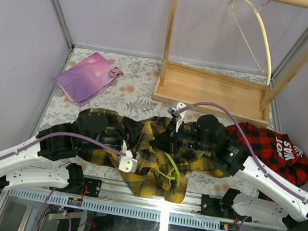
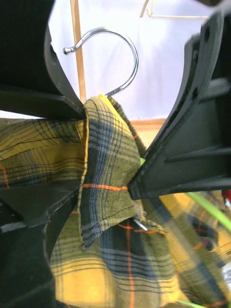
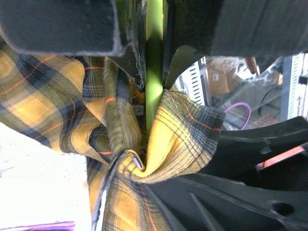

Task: Place the shirt on the hanger
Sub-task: Hang the shirt on the hanger.

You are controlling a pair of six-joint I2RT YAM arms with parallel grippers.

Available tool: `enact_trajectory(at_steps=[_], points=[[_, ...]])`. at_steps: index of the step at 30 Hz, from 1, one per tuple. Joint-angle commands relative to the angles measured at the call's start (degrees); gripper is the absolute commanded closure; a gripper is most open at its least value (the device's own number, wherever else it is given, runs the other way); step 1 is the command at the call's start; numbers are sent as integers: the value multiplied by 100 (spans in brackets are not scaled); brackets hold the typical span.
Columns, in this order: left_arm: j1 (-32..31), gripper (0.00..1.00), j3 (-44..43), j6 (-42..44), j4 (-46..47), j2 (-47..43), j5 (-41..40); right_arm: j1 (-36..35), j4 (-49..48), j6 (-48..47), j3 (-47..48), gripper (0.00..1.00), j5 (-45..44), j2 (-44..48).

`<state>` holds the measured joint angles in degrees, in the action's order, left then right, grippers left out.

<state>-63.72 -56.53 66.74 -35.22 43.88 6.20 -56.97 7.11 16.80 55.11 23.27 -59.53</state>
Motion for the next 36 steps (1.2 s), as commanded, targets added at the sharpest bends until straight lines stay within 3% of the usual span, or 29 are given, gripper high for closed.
enact_trajectory(at_steps=[1,7,13,21,26,30,36], points=[[-83,47,-66,-277,1413,-114,166,-11,-1005,234,-290,100,-860,328],[-81,13,-144,-647,1580,-230,105,-10,-1434,309,-768,100,-1637,774],[-82,11,-54,-1459,1828,-453,42,-8,-1822,179,-1086,100,-2295,1187],[-83,11,-92,-3476,2186,-537,-595,-8,-3139,59,-1569,100,-3303,1810],[-80,4,-44,-5082,2642,-516,-1456,-7,-3202,-351,-1091,100,-4049,1948],[-87,0,70,-6850,2885,-304,-2421,-1,-3515,-657,-903,100,-4547,1978],[-82,0,797,-8649,3934,-78,-2497,-7,-4309,-1345,-610,100,-4968,1675]])
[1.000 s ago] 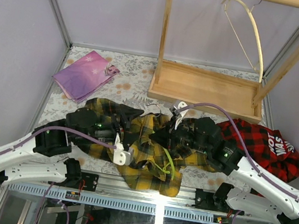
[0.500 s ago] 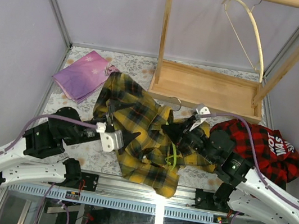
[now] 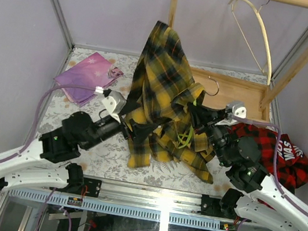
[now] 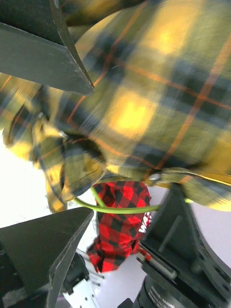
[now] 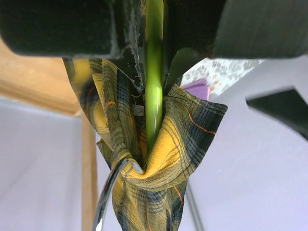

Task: Place the shirt on the hanger
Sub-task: Hang the shirt on the hanger.

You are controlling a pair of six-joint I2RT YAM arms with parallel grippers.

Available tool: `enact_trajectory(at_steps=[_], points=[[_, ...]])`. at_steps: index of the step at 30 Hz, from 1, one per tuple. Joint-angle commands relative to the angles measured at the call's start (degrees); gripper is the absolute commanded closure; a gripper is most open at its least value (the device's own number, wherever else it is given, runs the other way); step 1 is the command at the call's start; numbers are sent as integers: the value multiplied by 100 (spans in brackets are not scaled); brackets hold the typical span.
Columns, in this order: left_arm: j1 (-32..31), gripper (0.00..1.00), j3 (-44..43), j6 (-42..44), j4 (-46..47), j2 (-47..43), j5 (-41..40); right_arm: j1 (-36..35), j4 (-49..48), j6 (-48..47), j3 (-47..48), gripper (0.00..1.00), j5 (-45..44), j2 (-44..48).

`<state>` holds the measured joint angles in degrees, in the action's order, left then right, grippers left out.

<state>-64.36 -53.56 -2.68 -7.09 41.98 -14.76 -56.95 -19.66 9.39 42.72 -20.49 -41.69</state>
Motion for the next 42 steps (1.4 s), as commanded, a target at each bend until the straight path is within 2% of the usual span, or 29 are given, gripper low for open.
enact_trajectory(at_steps=[1,5,11,16,24,32,38,42], points=[[-21,0,638,-1929,1389,140,-438,-10,-1743,-745,741,100,-621,-200],[-19,0,871,-2421,2303,437,-534,-5,-2224,-1224,1144,100,-719,-536],[-16,2,547,-3033,2649,1156,-679,-9,-2434,-1274,1305,100,-918,-810],[-22,18,573,-3456,2833,1468,-790,-9,-2506,-1171,1110,100,-1036,-836],[-18,35,355,-3136,2676,2013,-1247,-6,-2470,-1009,1055,100,-1002,-924],[-16,67,111,-2817,2374,2368,-1463,-16,-2457,-904,1061,100,-940,-1006],[-20,74,294,-2883,2021,2316,-1568,-3,-2352,-890,1096,100,-952,-1003],[-22,84,489,-2852,1960,2280,-1740,-10,-2303,-877,1104,100,-953,-966]])
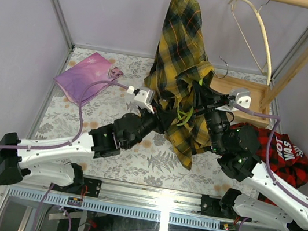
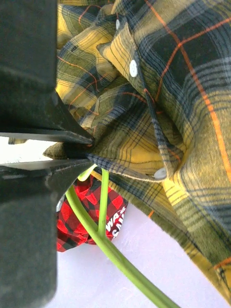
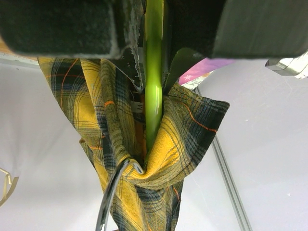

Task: Place the shirt on the hanger
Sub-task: Hang the shirt on the hanger.

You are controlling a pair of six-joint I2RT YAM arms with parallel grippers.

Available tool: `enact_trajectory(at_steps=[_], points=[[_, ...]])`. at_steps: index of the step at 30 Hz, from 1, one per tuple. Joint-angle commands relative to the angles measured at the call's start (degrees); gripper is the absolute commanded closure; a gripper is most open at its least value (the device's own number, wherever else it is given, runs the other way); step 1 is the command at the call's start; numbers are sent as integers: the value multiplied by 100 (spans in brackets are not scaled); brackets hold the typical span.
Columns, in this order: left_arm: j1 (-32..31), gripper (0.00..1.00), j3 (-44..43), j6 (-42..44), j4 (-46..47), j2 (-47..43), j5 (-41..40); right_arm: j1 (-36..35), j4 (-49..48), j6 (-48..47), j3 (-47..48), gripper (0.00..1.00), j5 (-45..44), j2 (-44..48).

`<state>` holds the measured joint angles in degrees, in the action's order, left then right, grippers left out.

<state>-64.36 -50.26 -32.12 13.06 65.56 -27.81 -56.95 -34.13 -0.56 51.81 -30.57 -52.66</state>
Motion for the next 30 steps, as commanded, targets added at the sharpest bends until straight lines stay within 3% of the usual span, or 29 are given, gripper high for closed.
enact_trajectory(at_steps=[1,8,14,20,30], points=[[-16,87,196,111,-58,-73,-475,-9,-844,133,204,100,48,135],[-19,100,309,342,11,156,-566,-5,-710,252,287,100,-82,138],[-16,100,500,495,313,470,-573,-8,-737,464,322,100,-279,109],[-20,100,718,390,507,774,20,-7,-1233,330,191,100,-535,3],[-44,100,1325,129,520,654,297,-4,-1480,25,273,100,-735,-199]])
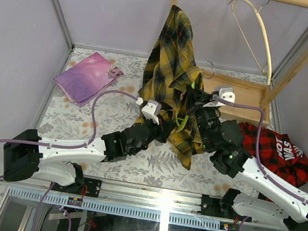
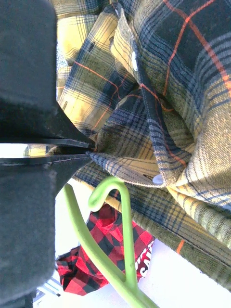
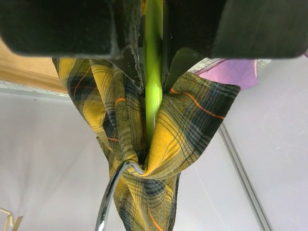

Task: Place the shirt on the hanger
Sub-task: Hang the shirt on the hanger.

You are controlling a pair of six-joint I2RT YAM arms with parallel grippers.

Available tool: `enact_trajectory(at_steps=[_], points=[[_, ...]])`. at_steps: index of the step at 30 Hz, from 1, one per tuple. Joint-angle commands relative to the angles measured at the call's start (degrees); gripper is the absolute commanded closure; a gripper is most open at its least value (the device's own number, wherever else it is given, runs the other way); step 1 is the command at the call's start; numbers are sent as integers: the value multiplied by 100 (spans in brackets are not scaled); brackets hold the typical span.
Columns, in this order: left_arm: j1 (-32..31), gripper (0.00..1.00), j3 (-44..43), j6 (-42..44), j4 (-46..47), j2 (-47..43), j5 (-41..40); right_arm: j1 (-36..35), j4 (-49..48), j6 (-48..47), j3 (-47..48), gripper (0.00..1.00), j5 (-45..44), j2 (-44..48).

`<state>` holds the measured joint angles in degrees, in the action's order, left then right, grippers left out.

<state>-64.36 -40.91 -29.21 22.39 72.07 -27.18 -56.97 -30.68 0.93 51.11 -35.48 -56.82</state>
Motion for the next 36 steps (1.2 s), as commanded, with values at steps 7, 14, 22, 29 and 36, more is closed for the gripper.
enact_trajectory(at_steps=[7,14,22,29,36], points=[[-241,100,693,-476,-588,-325,700,2,-2029,-178,28,100,-479,209],[-502,100,918,-697,-535,-22,869,-3,-2000,75,-19,100,-798,126],[-521,100,879,-813,-644,729,568,2,65,1646,-524,100,-774,643],[-592,100,1073,-1092,-565,1477,1121,1,861,3239,-2029,100,-675,1352],[-849,100,1272,-1556,-483,2171,1272,2,1204,3969,-2862,100,-430,1400]])
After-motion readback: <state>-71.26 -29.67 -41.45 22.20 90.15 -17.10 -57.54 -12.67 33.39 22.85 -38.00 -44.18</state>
